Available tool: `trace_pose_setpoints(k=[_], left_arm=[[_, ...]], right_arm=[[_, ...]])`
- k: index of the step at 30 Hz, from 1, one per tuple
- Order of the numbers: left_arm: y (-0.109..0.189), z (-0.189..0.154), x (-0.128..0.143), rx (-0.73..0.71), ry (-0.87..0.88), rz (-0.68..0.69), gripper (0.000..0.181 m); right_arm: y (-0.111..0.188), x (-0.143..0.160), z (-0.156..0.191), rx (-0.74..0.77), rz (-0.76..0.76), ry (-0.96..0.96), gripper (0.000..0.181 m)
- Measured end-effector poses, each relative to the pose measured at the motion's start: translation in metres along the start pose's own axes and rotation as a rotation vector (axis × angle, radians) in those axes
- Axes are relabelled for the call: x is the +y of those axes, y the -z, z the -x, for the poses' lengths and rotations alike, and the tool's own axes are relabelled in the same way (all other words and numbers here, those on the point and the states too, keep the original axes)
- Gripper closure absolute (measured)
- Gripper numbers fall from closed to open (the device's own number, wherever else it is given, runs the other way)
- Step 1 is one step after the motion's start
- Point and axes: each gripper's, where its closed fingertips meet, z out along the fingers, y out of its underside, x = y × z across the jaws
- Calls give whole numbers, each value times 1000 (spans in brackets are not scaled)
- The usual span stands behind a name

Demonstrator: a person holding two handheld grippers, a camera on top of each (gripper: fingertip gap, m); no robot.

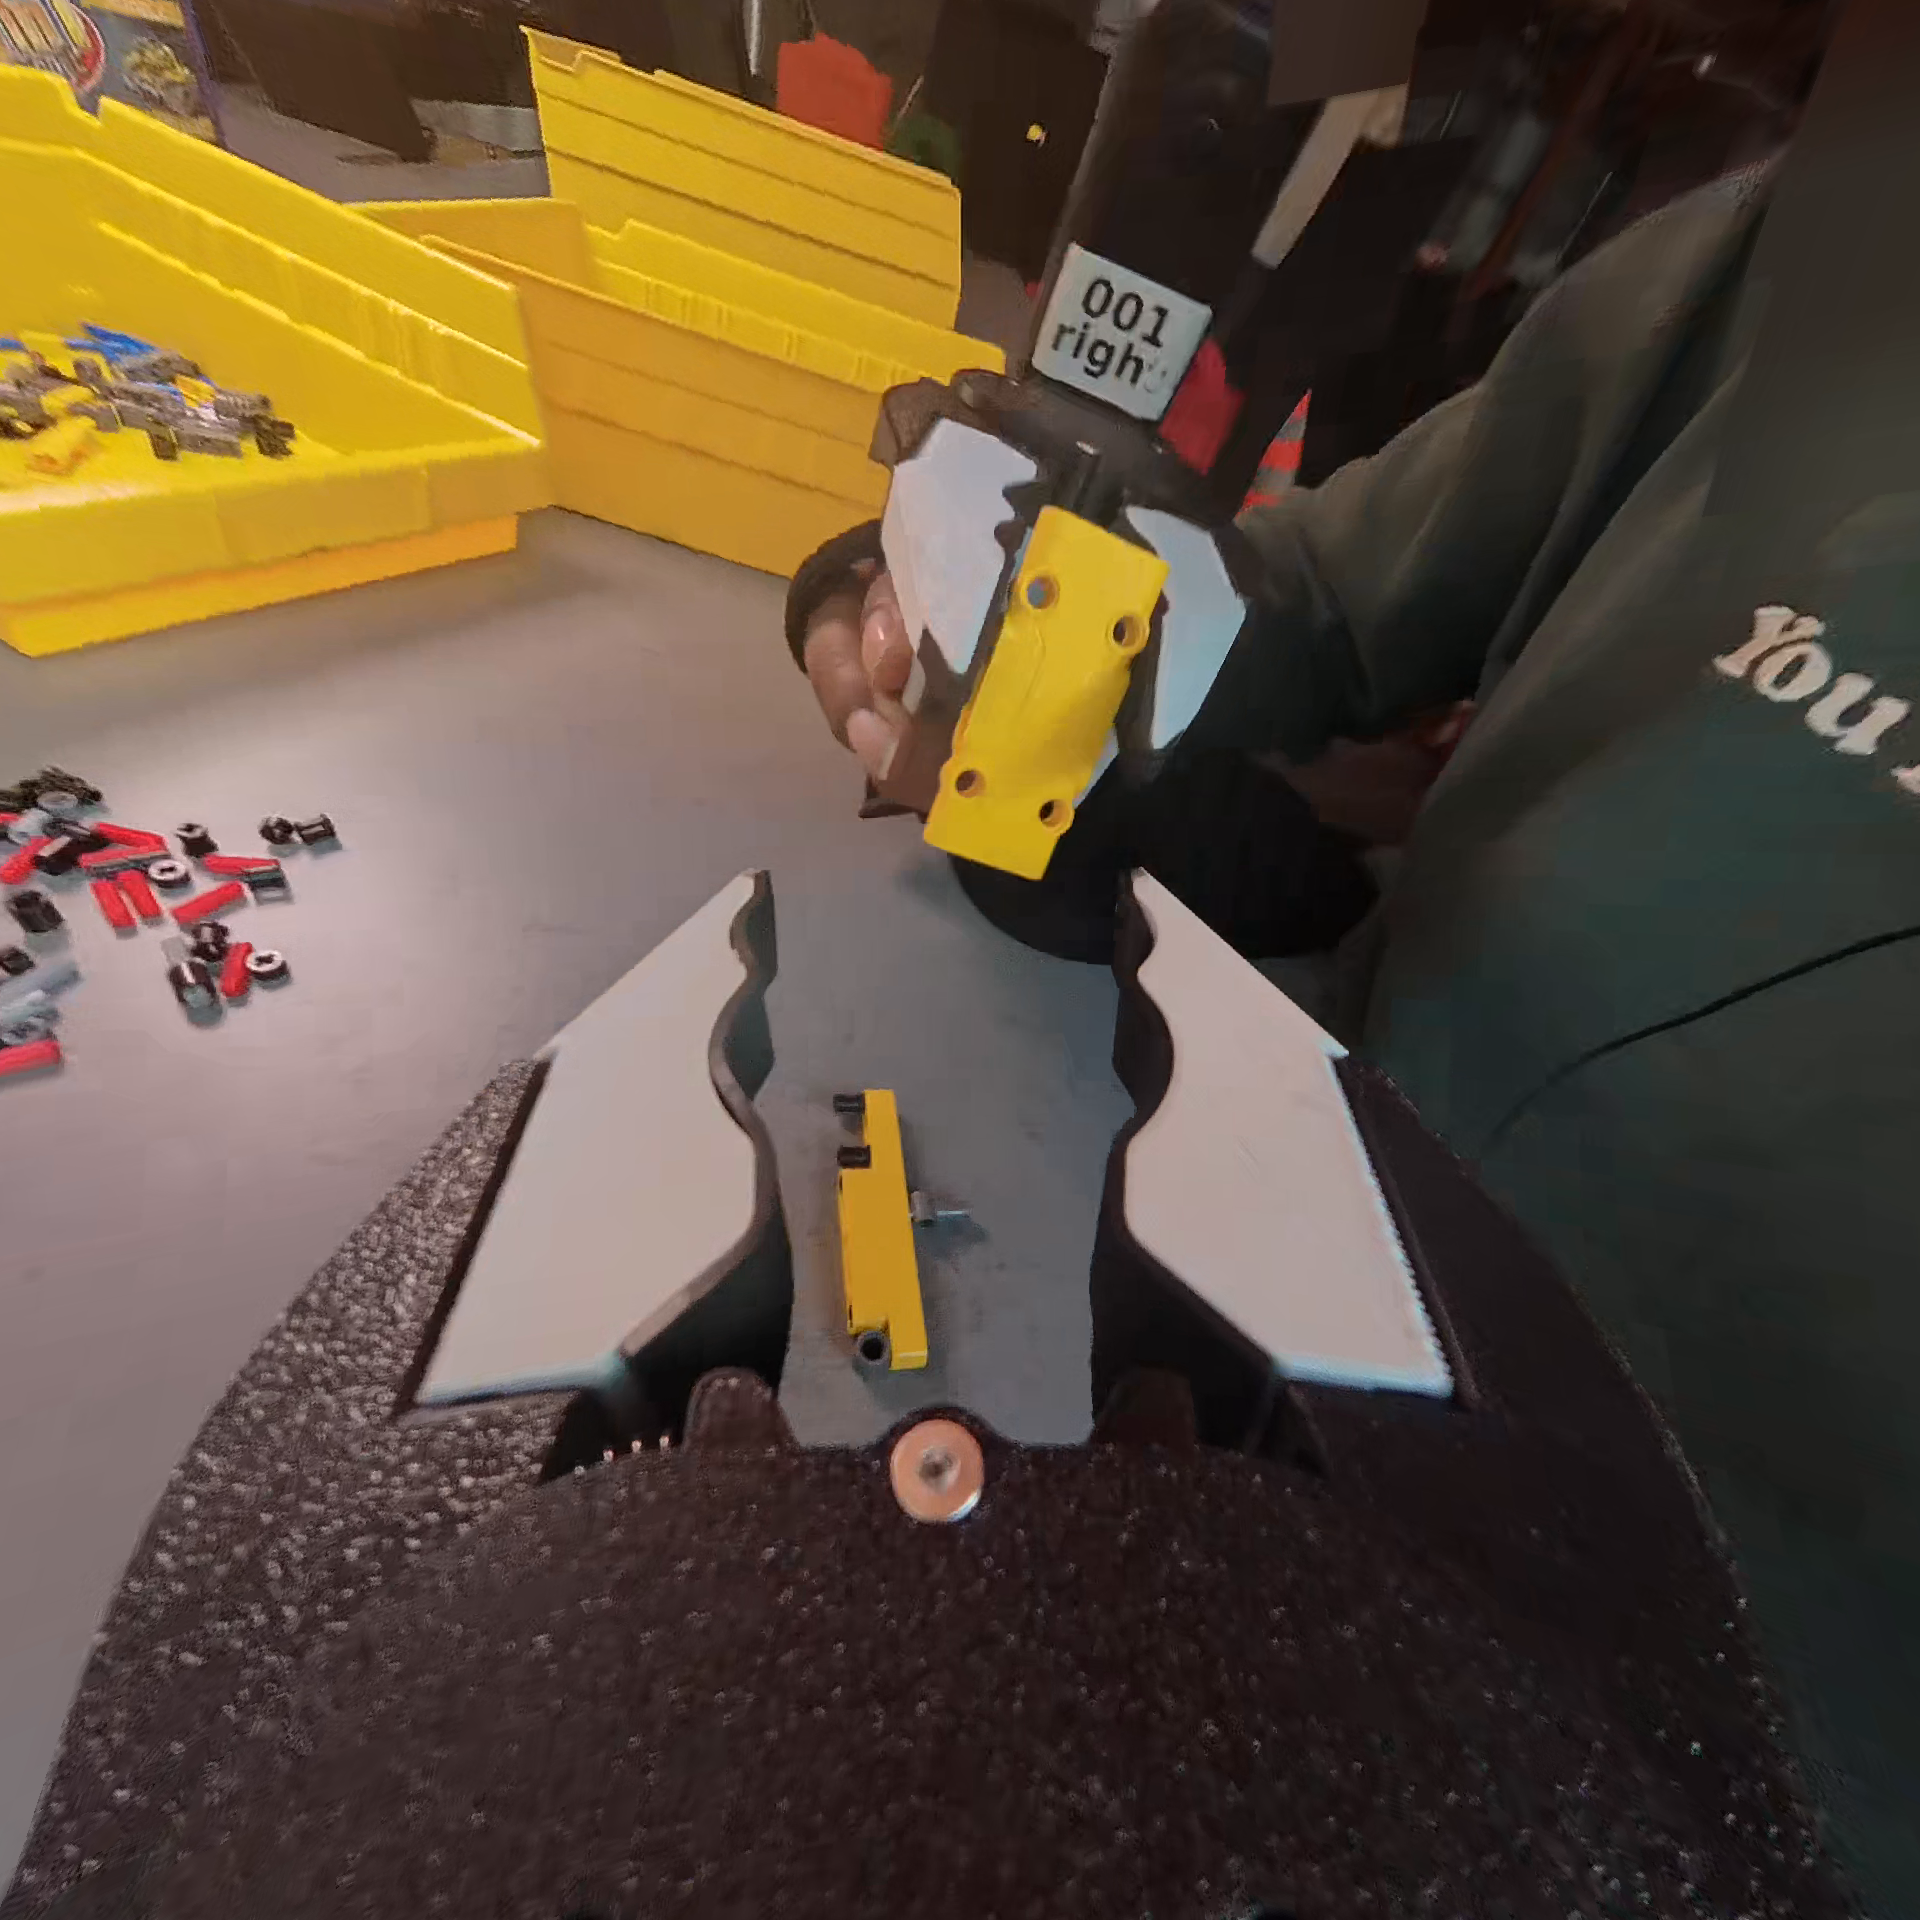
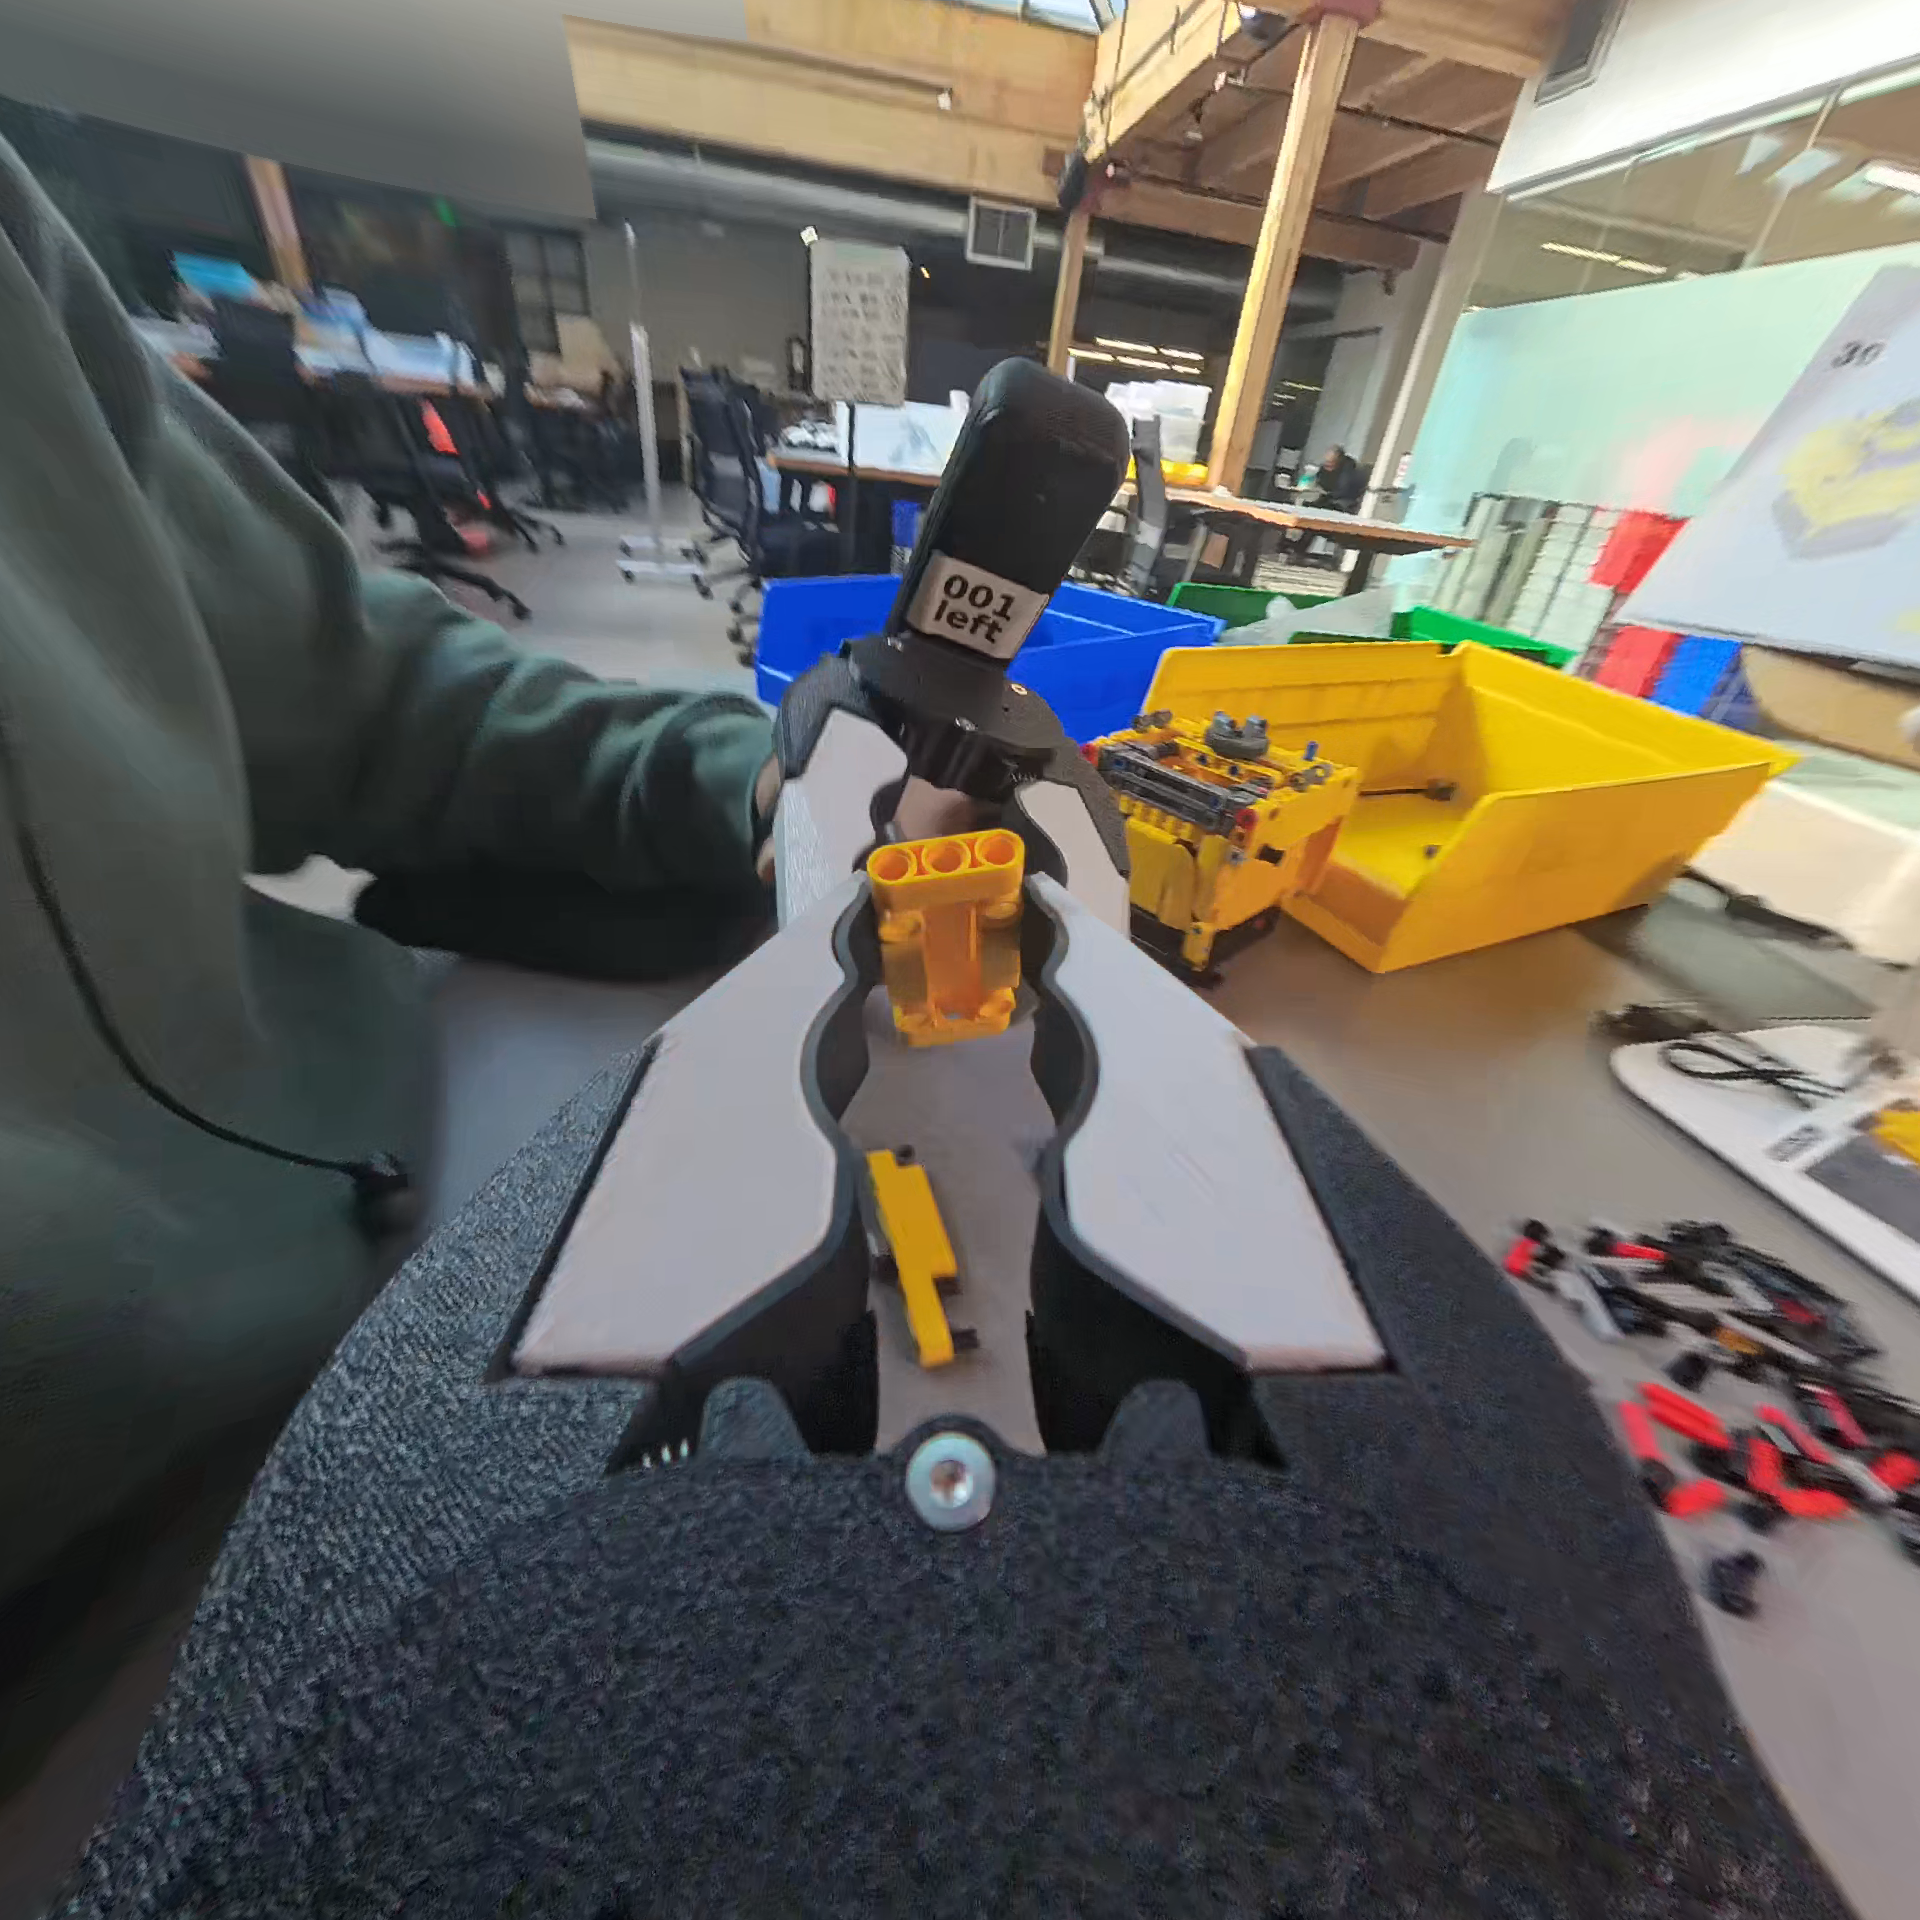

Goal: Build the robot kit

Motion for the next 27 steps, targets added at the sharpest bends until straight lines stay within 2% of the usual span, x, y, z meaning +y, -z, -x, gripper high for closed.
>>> trace_pose_setpoints(k=[3,5,12,16,22,27], left_arm=[[-9,-7,-4,-44,-114,5,132],[-9,-13,-5,-35,-140,10,156],[-1,-5,-5,-112,-180,41,157],[4,5,7,-169,-225,129,157],[4,18,39,-220,-285,316,157],[1,22,56,-230,-305,400,157]], right_arm=[[-3,-4,10,-89,-43,-167,155],[-3,-4,4,-70,-55,-189,156],[-1,5,-4,-73,-13,-222,155],[4,25,-8,-84,124,-130,155],[13,65,-8,-100,391,86,154],[14,82,-5,-110,484,142,156]])
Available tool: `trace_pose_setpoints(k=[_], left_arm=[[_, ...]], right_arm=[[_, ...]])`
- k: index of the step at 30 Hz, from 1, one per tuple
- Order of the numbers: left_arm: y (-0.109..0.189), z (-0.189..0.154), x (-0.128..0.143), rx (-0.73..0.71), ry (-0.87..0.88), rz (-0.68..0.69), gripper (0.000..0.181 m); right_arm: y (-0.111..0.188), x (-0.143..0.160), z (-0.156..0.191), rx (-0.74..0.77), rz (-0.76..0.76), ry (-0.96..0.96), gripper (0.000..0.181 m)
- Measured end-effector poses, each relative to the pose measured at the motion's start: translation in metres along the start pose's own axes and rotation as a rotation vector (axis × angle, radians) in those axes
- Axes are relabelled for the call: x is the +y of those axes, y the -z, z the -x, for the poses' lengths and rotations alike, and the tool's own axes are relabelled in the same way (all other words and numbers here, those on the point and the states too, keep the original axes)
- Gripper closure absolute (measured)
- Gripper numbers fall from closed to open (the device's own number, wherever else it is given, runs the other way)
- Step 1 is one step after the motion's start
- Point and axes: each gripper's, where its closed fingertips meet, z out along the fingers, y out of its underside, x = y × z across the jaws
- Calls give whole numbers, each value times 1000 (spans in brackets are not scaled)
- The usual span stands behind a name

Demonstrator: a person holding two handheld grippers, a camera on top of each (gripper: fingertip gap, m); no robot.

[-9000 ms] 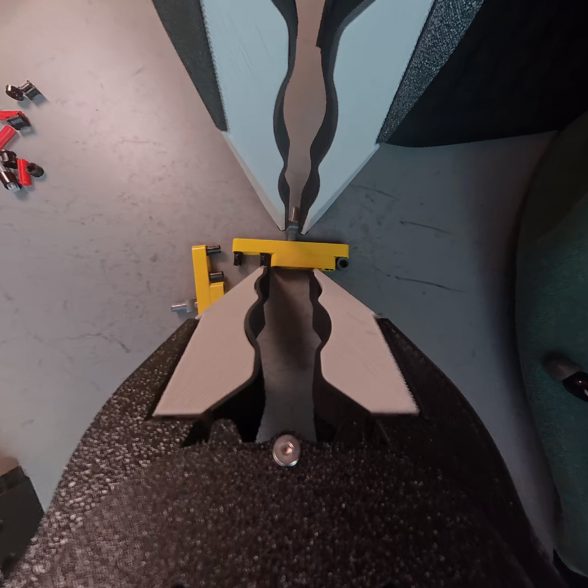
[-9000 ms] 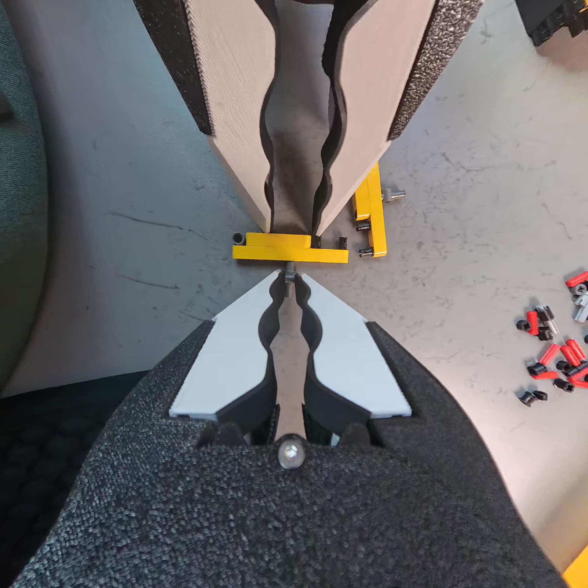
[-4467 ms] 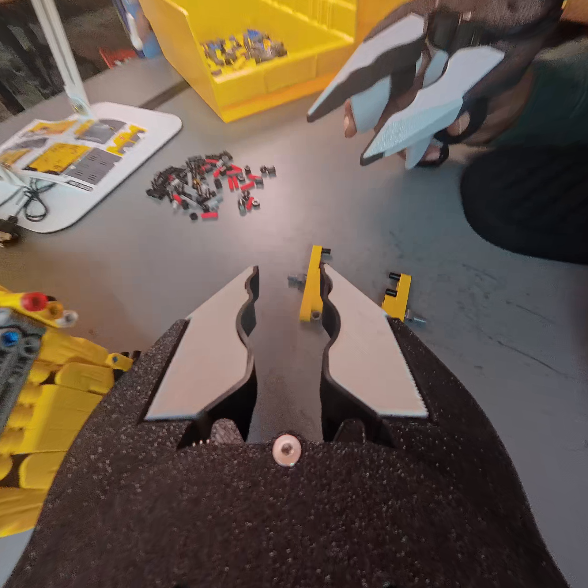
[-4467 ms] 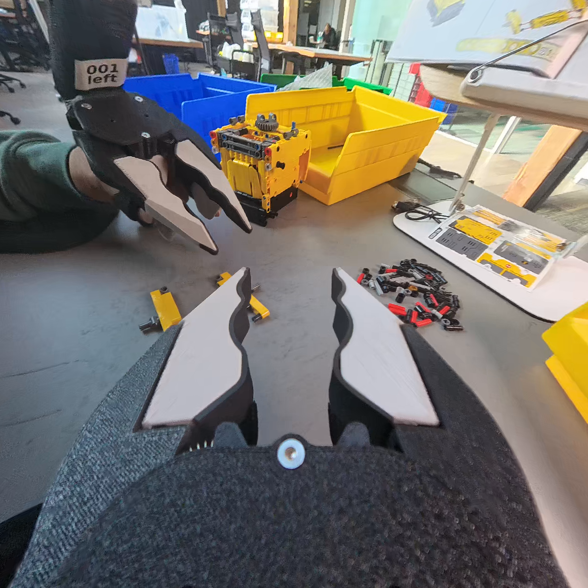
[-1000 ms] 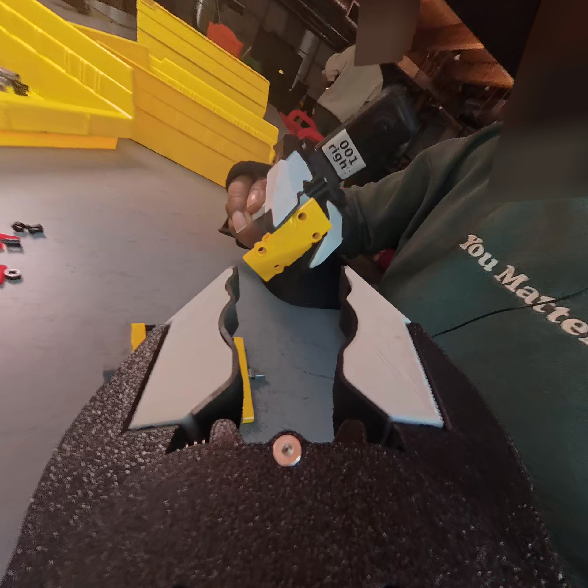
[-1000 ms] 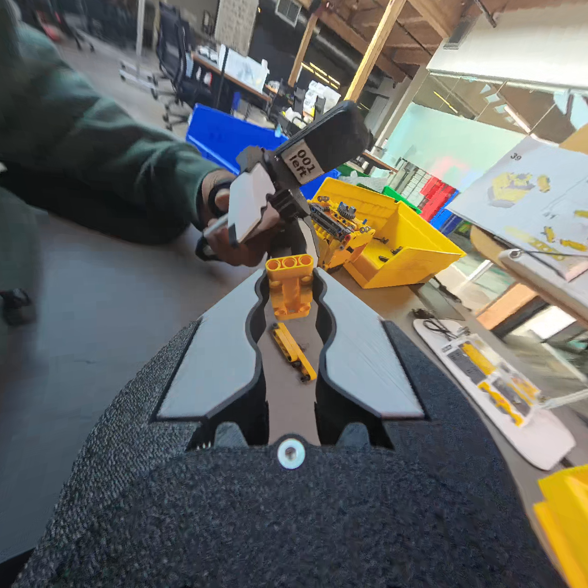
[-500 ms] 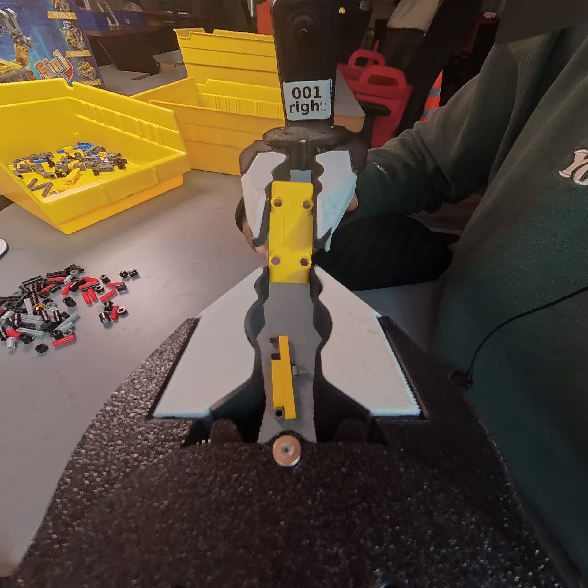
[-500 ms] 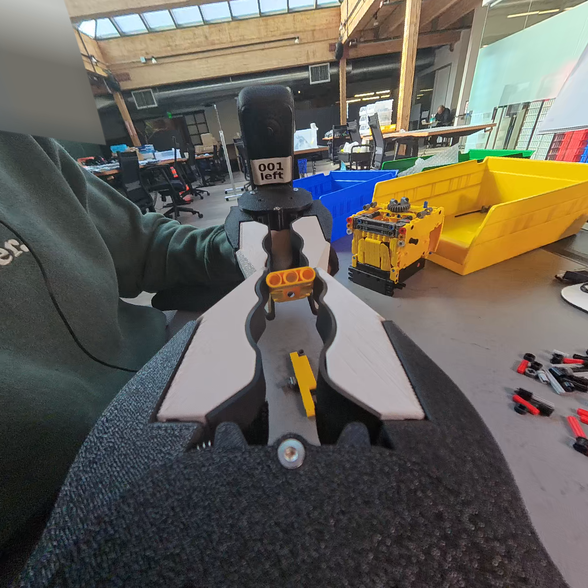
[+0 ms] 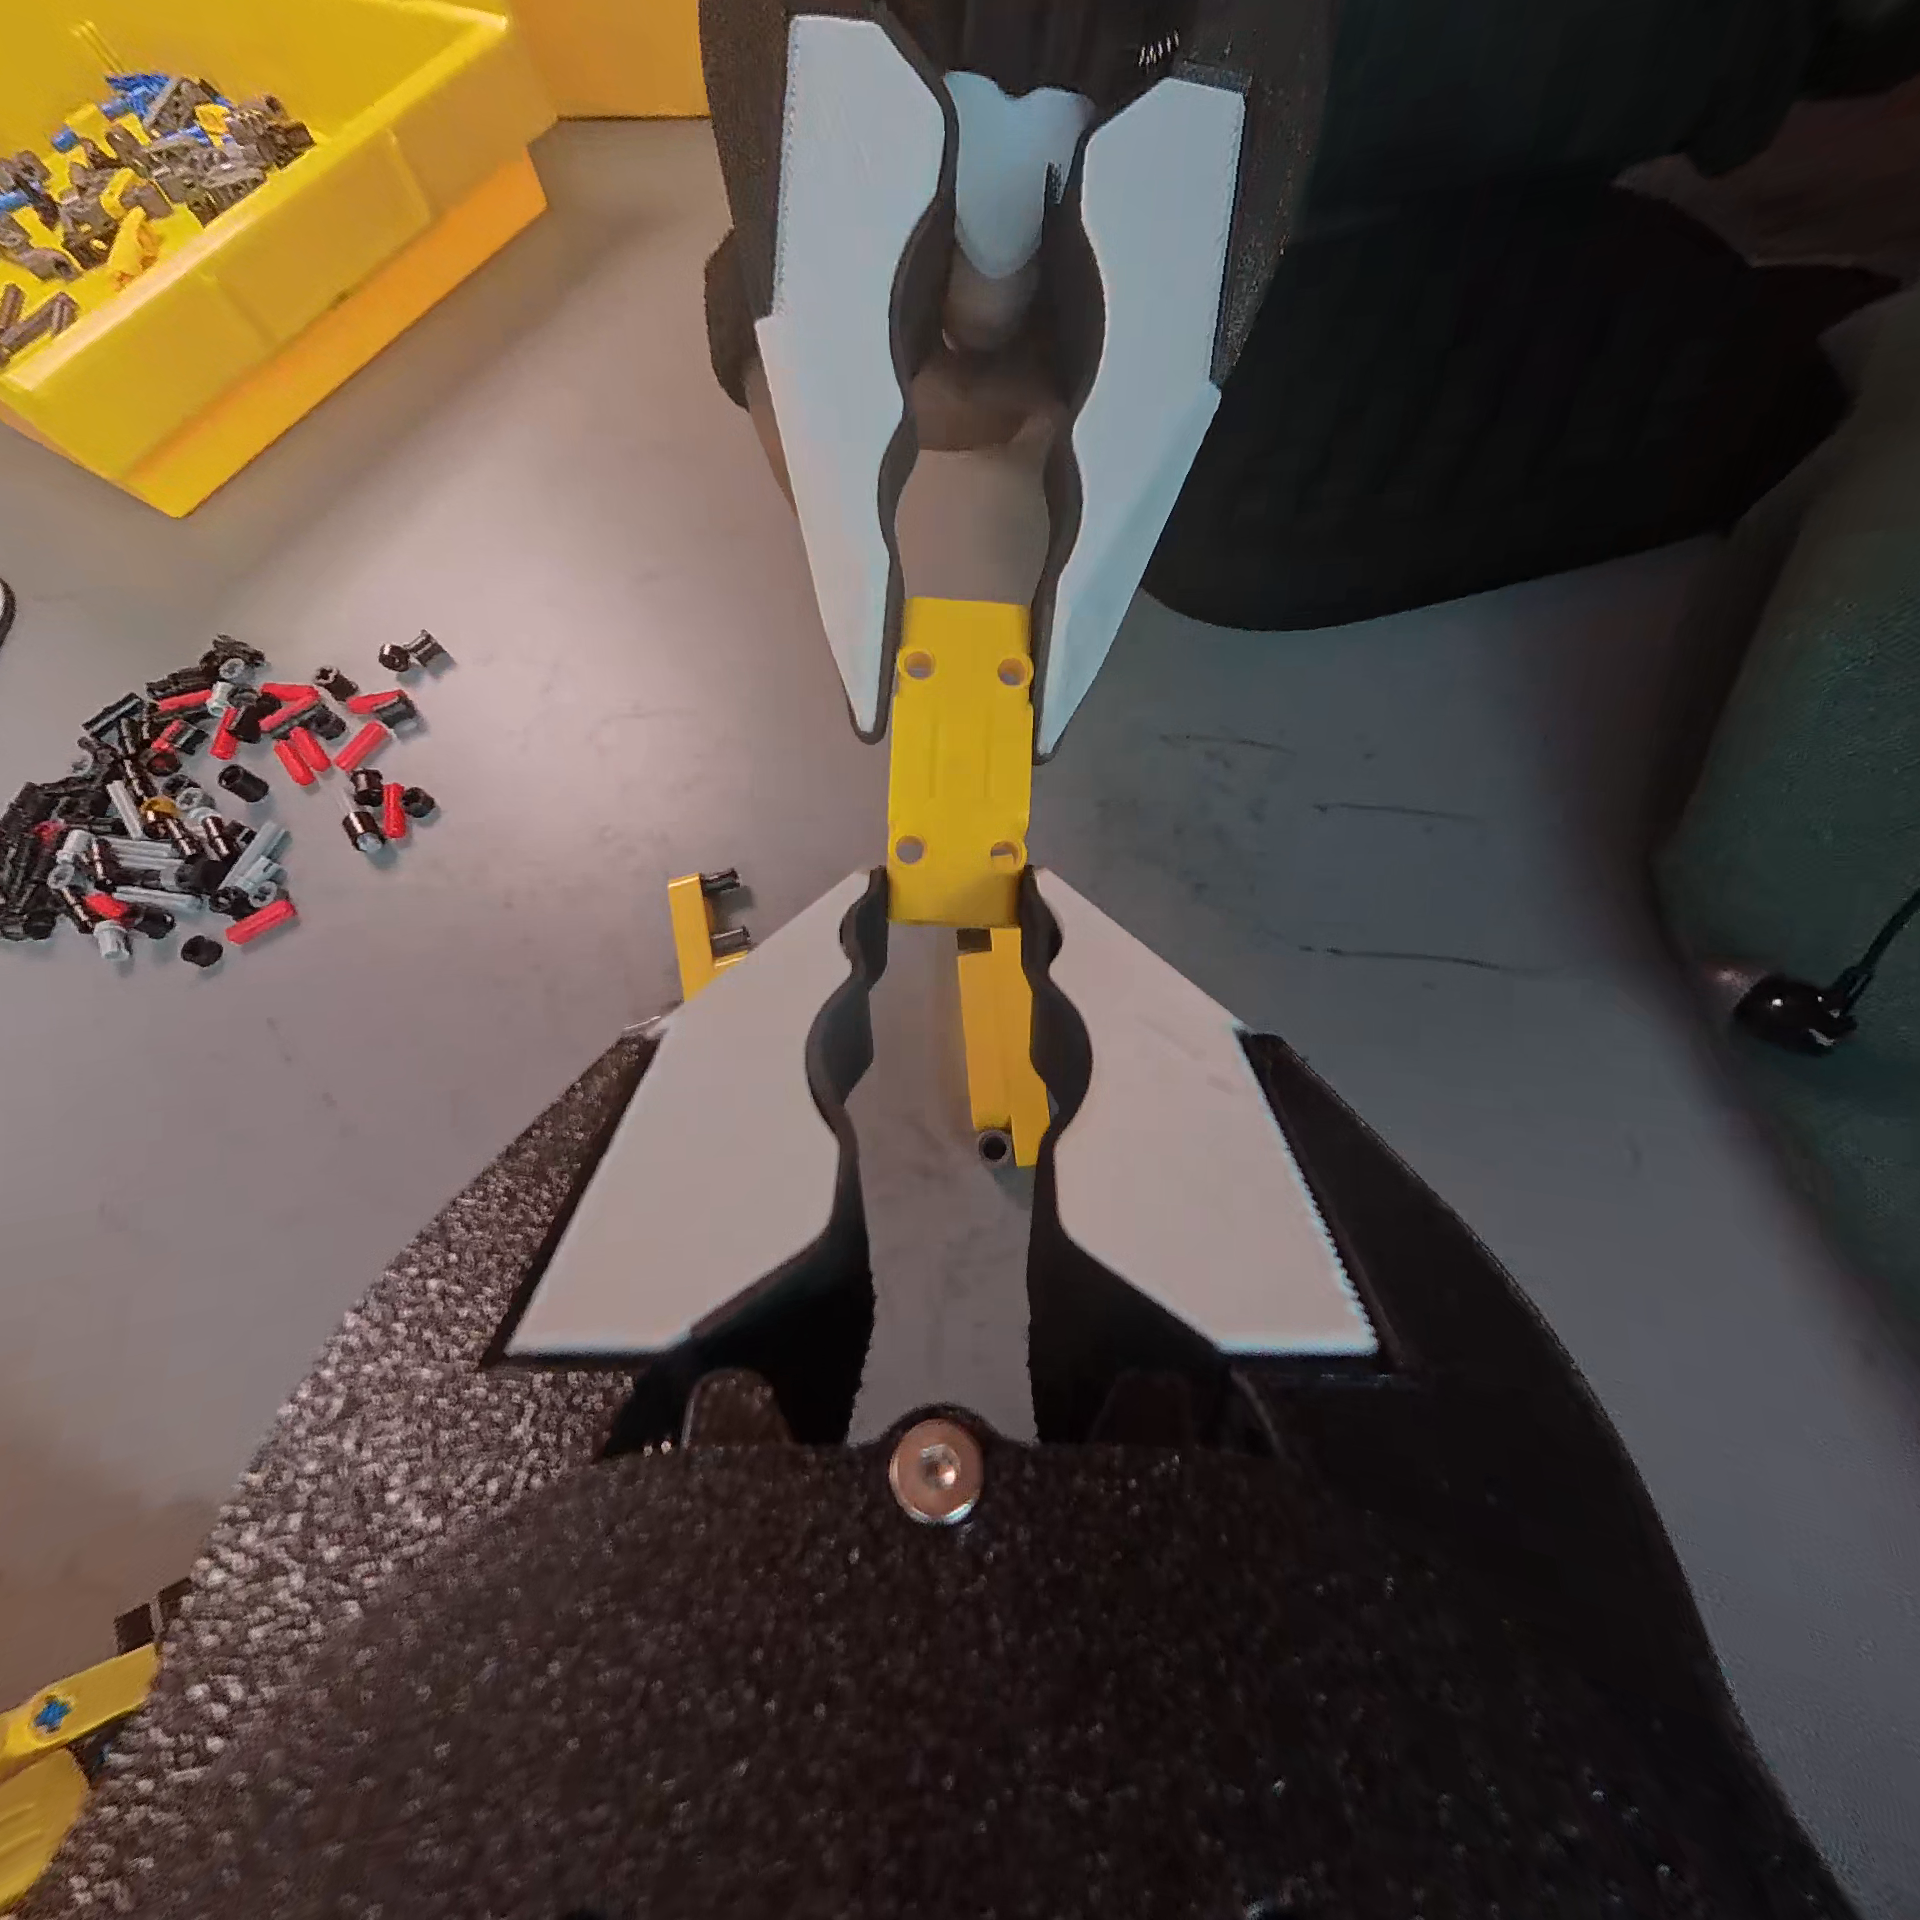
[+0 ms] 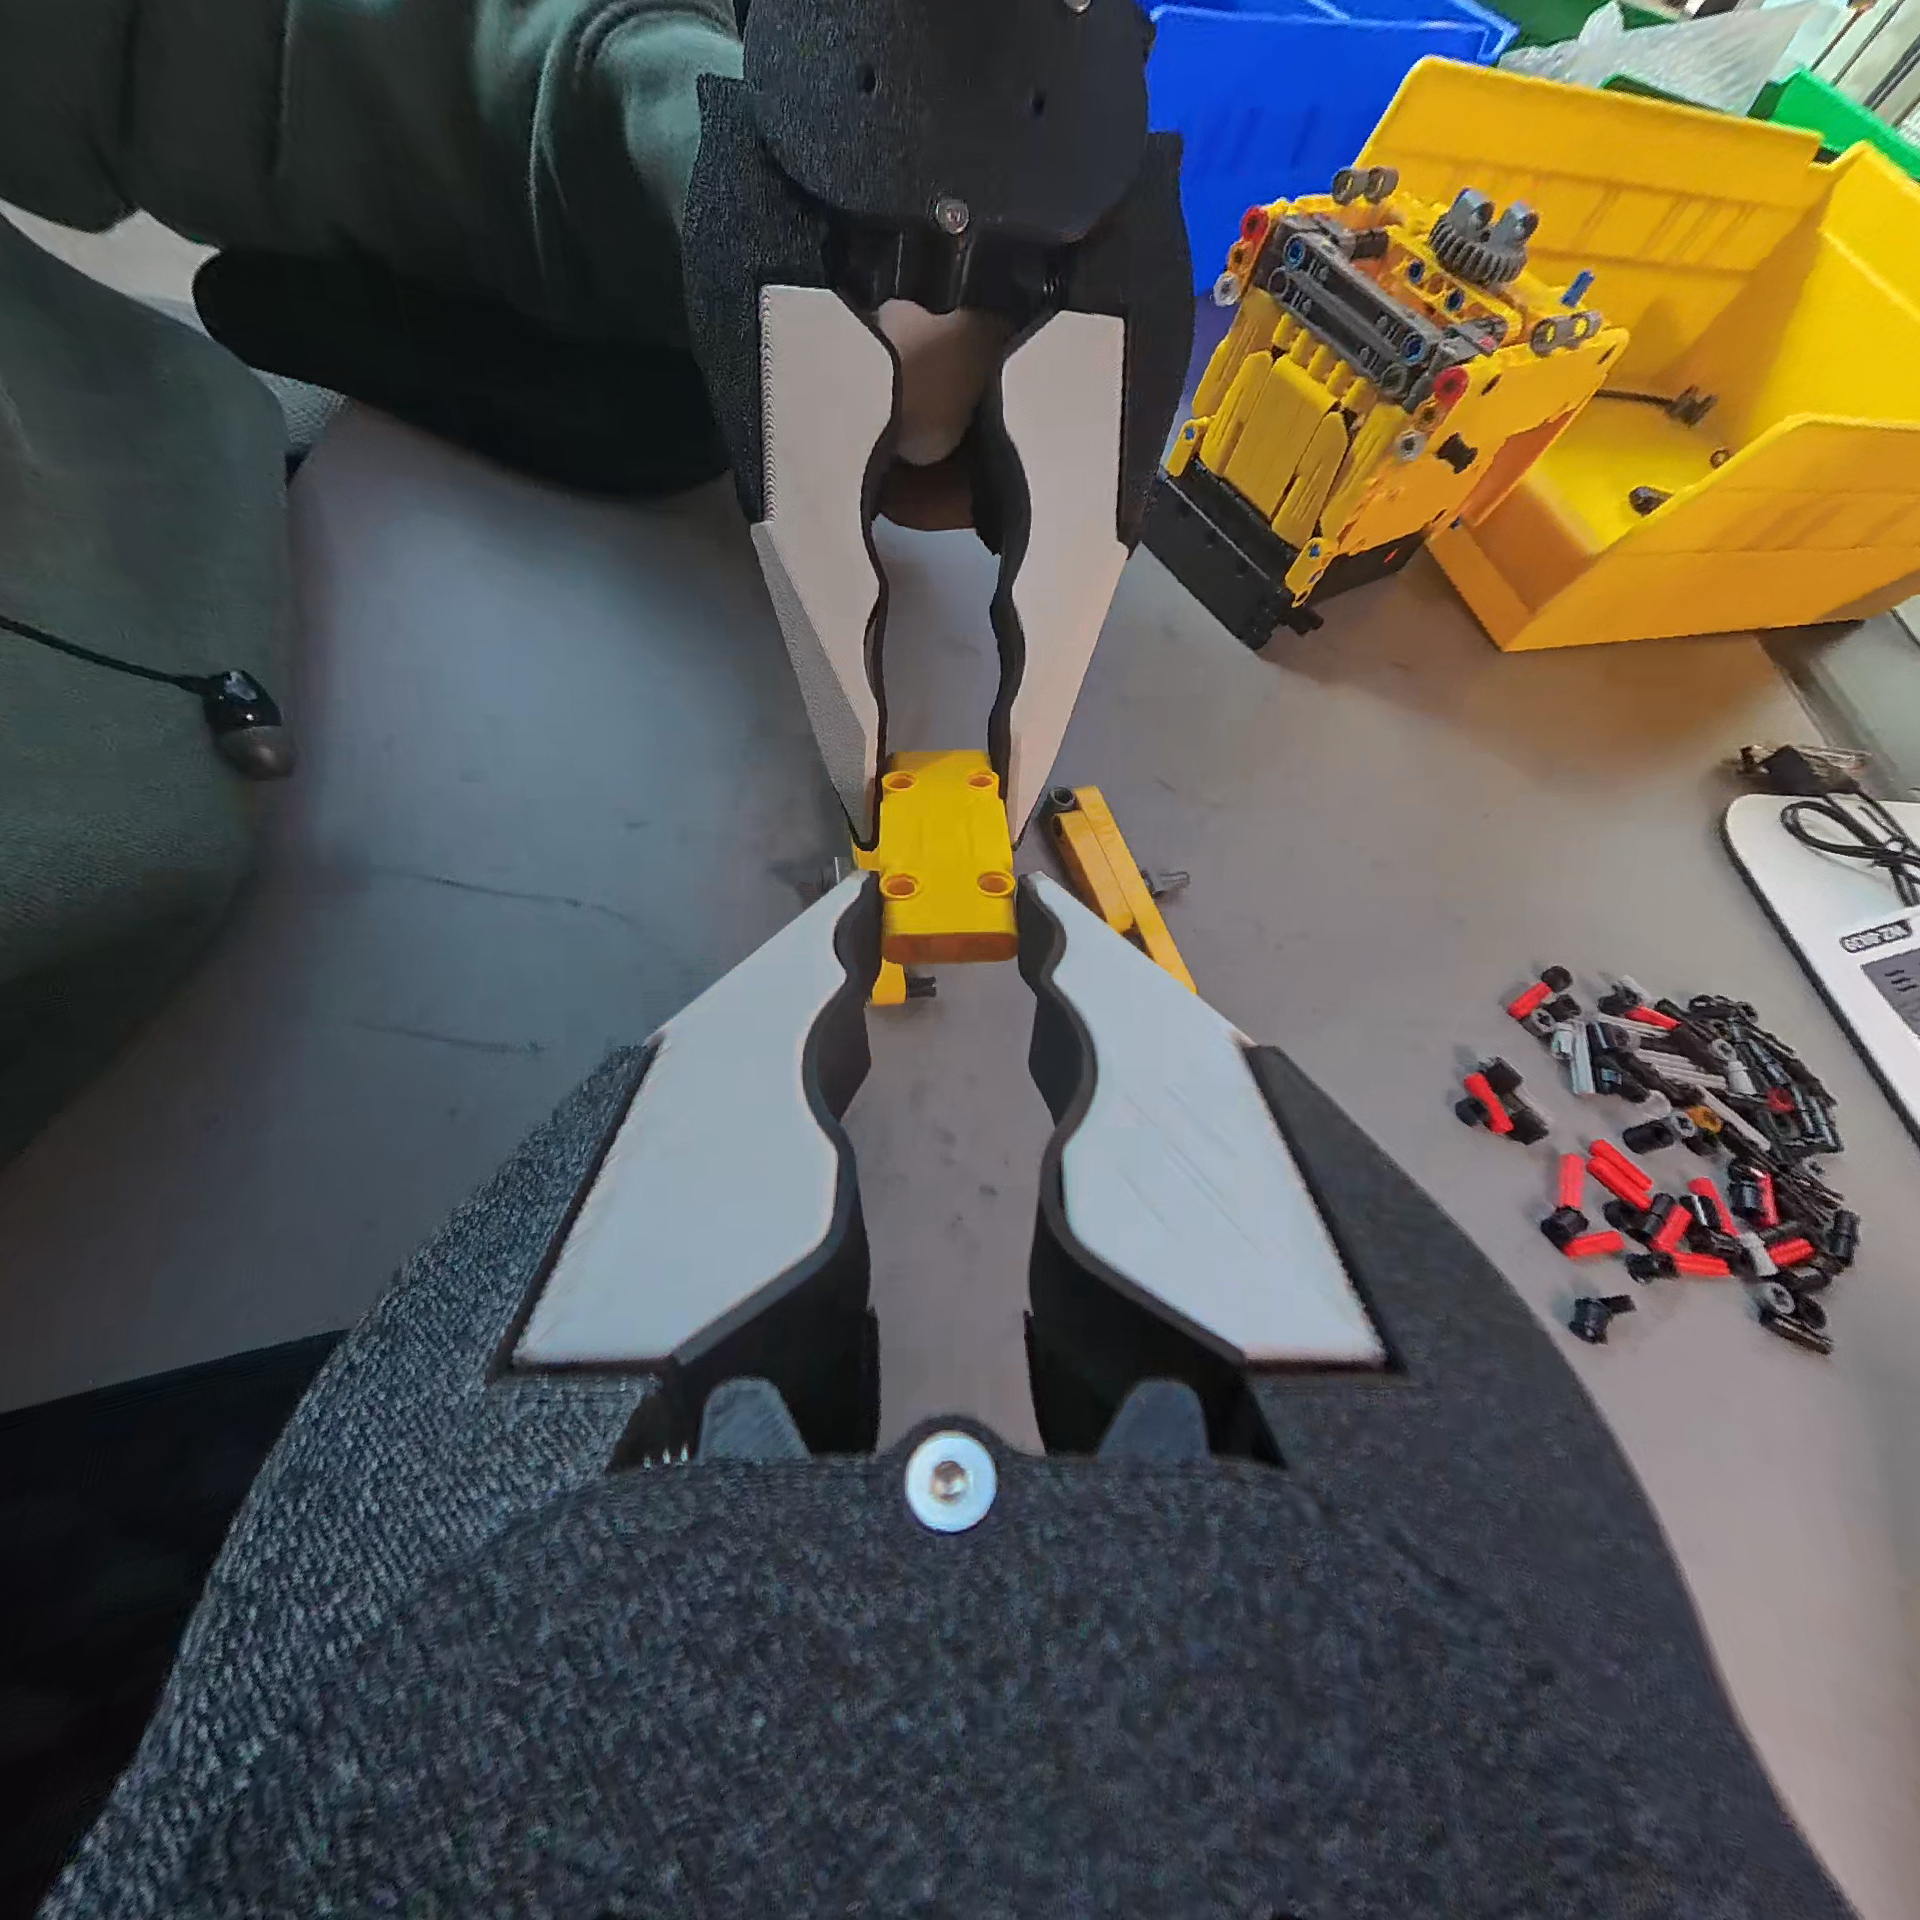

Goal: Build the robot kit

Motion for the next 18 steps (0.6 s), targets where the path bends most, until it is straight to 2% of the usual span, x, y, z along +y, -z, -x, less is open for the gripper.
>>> trace_pose_setpoints(k=[3,6,9,14,18], left_arm=[[1,1,-2,1,10,-18,157],[8,11,6,-24,22,1,153],[16,6,22,68,86,51,149],[19,-10,43,184,112,143,155],[10,-18,47,197,87,177,164]], right_arm=[[1,11,-3,-11,69,-13,156],[10,44,-7,-47,215,-42,156],[16,69,-6,-82,314,-83,156],[14,67,-8,-70,311,-83,156],[12,66,-10,-63,297,-84,155]])
